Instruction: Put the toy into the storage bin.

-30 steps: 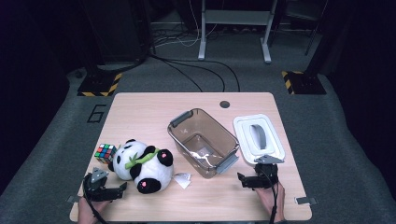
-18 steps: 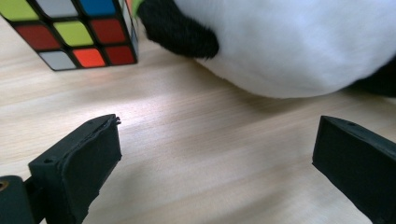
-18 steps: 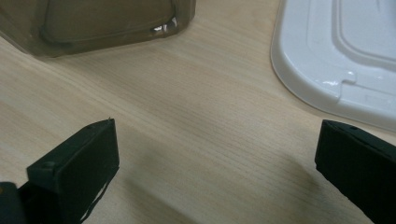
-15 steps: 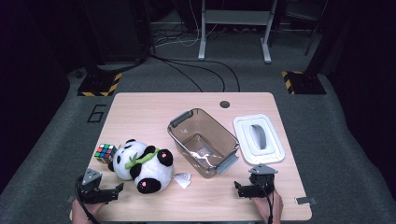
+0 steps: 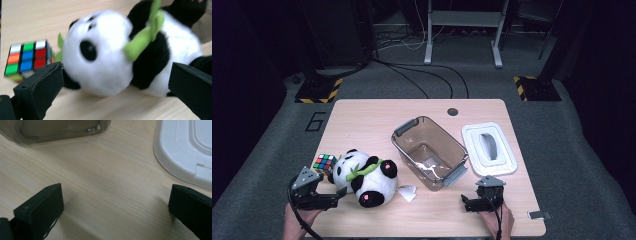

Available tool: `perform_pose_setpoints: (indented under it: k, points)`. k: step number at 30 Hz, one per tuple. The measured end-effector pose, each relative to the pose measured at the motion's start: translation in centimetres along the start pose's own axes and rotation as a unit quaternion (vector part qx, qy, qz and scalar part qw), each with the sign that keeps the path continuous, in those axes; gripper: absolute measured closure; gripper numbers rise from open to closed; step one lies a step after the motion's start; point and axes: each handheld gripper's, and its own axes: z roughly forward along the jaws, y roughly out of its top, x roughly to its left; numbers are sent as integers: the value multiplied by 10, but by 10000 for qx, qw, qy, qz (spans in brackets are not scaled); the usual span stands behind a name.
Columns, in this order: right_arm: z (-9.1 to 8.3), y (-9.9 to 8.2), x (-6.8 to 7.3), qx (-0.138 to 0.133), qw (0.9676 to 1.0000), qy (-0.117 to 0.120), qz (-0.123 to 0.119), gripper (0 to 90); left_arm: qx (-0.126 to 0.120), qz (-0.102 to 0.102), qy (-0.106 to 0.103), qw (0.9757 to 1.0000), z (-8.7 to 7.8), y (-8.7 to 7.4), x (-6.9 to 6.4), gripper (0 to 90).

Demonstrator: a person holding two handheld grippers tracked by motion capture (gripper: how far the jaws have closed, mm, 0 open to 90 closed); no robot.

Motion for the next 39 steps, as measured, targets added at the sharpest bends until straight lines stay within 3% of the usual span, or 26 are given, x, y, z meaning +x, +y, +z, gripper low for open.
perform_pose_setpoints:
  k: [3,10,14,19,21,22,25,27,29,31,33,35,39]
  points:
    - [0,0,0,2,10000,0,3,0,-8,212,-117,9997,6,17,-8,0]
    - [0,0,0,3,10000,-7,5,0,4,466,-220,9987,24,37,-19,0]
    - [0,0,0,-4,10000,-15,25,0,54,612,-410,9973,35,45,-22,71]
    - [0,0,0,3,10000,-8,0,0,151,742,-551,9956,47,51,-26,184]
    - [0,0,0,-3,10000,-13,25,0,175,797,-562,9951,51,52,-28,296]
    - [0,0,0,-5,10000,-13,29,0,273,875,-643,9937,54,52,-30,377]
    - [0,0,0,-13,10000,-30,44,0,413,912,-669,9927,60,50,-30,447]
    - [0,0,0,-13,10000,-30,45,0,441,897,-726,9923,62,49,-30,465]
    - [0,0,0,-13,10000,-30,43,0,524,830,-838,9916,66,45,-31,570]
    - [0,0,0,-14,10000,-31,43,0,549,848,-843,9913,67,44,-30,601]
    - [0,0,0,-14,10000,-31,44,0,533,675,-929,9920,68,39,-27,682]
    - [0,0,0,-14,10000,-32,44,0,505,646,-963,9920,68,37,-27,697]
    - [0,0,0,-15,10000,-33,44,0,424,796,-913,9917,64,35,-28,749]
